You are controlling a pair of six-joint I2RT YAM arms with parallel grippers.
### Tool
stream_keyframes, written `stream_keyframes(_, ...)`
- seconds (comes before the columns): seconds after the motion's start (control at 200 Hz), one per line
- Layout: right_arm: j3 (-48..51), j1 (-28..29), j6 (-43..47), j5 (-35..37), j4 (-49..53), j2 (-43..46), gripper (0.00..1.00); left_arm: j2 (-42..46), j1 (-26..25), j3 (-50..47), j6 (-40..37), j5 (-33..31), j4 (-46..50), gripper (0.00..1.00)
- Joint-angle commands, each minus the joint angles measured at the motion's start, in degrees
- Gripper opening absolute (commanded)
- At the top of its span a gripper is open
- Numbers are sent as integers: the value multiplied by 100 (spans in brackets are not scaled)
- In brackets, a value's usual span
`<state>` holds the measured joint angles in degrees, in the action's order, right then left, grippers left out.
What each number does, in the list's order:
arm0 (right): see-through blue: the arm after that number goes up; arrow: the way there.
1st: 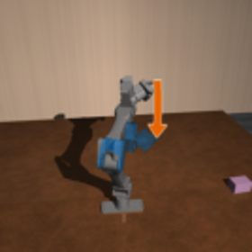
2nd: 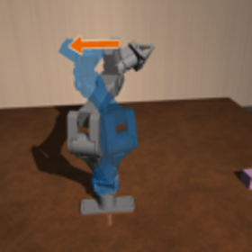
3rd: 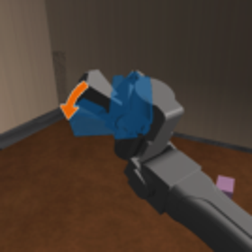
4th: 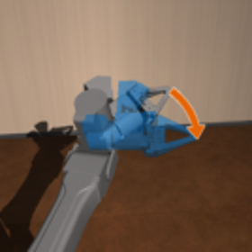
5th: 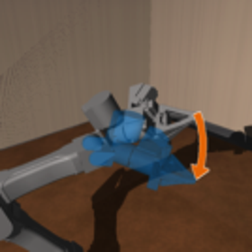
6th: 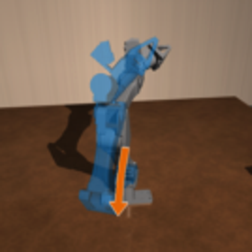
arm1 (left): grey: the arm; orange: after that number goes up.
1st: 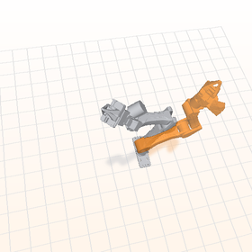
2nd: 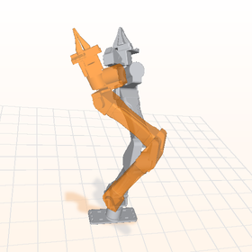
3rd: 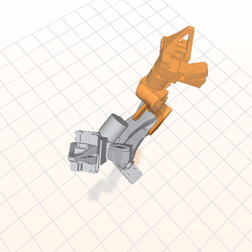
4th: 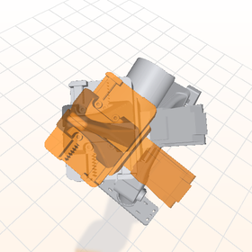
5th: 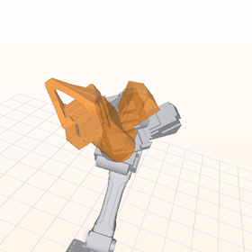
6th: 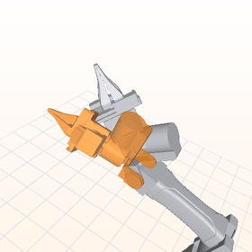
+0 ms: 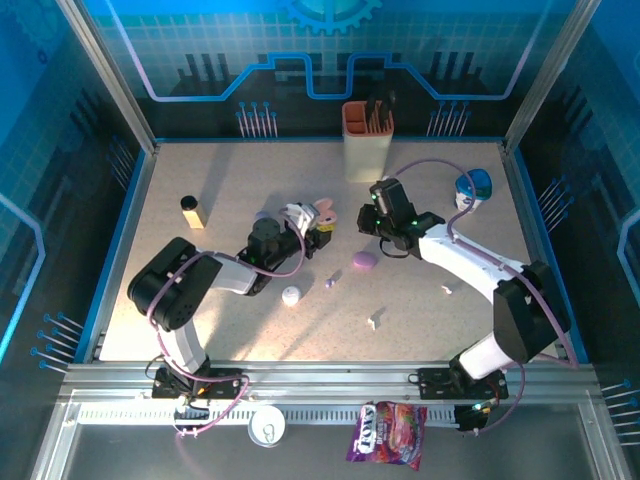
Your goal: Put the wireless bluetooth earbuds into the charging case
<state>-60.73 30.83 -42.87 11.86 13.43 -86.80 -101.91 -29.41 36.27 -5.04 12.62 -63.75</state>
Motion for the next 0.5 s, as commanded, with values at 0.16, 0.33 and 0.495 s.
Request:
stream_keyframes(0.16, -466, 453, 241, -361, -57, 189, 19, -179, -124, 196, -56, -51, -340, 22)
stream_keyframes(0.33, -730, 531, 297, -779, -129, -13, 19, -174, -159, 180, -51, -46, -415, 22)
stream_keyframes(0.495, -869, 547, 280, -1229, -235, -175, 19, -136, -170, 170, -43, -48, -431, 22)
